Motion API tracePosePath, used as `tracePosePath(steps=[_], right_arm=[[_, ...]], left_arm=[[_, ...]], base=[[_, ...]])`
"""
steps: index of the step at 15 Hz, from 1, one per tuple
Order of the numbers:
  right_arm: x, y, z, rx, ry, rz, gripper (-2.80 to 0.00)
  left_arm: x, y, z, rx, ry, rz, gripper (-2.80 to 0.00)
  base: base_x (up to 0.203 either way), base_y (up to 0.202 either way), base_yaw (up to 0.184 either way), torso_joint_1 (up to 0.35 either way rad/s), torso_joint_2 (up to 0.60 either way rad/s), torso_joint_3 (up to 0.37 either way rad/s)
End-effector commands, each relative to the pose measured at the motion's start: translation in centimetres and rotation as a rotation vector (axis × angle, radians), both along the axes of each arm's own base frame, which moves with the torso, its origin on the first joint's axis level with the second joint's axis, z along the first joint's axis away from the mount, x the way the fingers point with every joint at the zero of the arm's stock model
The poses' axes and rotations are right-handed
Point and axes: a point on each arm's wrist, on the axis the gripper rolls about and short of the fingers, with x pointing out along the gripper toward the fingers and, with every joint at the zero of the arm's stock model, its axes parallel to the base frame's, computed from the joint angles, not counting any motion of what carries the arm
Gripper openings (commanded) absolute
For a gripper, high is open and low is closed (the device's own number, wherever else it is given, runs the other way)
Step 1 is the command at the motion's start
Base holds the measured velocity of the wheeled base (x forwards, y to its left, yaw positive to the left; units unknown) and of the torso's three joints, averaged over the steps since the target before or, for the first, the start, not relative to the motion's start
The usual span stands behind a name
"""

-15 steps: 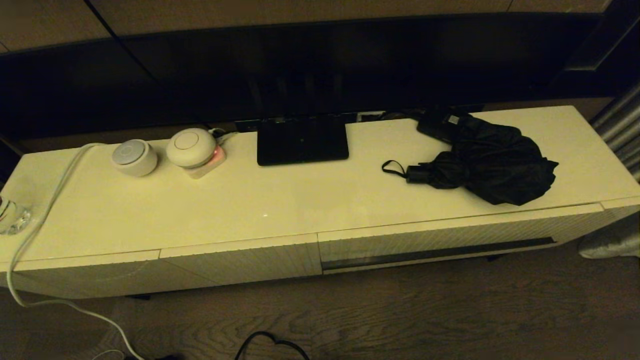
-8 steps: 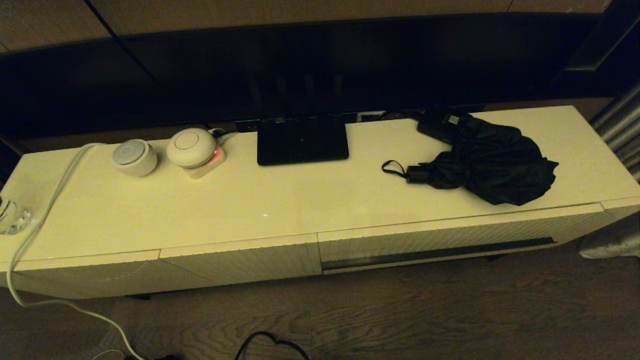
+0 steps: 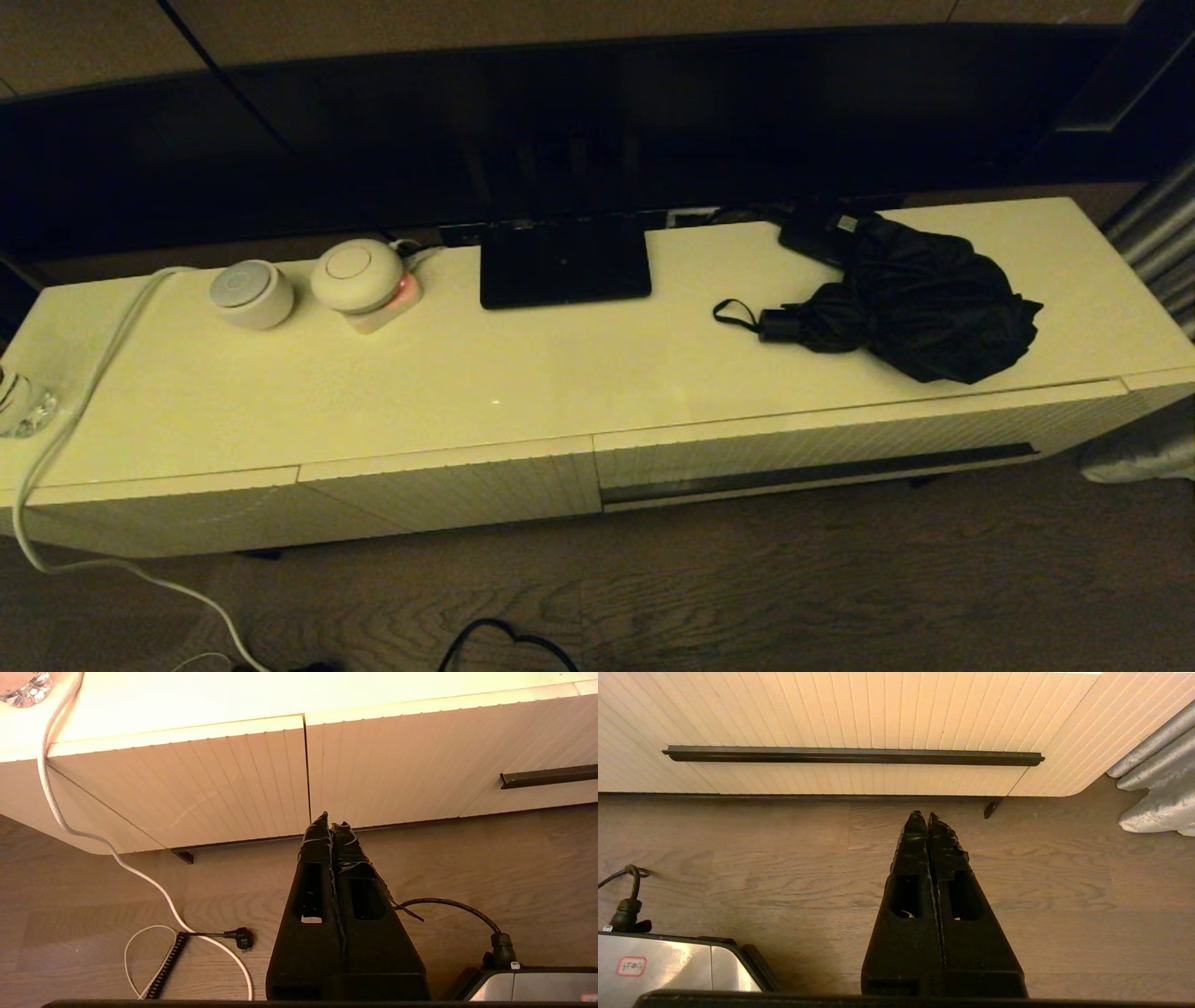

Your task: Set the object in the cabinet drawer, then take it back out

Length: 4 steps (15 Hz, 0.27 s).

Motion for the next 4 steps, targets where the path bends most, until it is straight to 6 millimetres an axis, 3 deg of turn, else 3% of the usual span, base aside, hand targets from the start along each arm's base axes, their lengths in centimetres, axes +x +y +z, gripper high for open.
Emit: tracePosePath(steps=[1, 4], right_arm=[[0.03, 0.00, -0.03, 0.008, 0.003, 0.003, -2.80], [0.03, 0.00, -0.03, 0.011, 0.003, 0.001, -2.80]], left_arm=[[0.02, 0.00, -0.09, 0.000, 0.003, 0.001, -2.80], [0.02, 0.00, -0.09, 0.000, 0.003, 0.001, -2.80]], base=[[0.000, 0.000, 0.000, 0.000, 0.00, 0.000], [0.000, 0.000, 0.000, 0.000, 0.00, 0.000]])
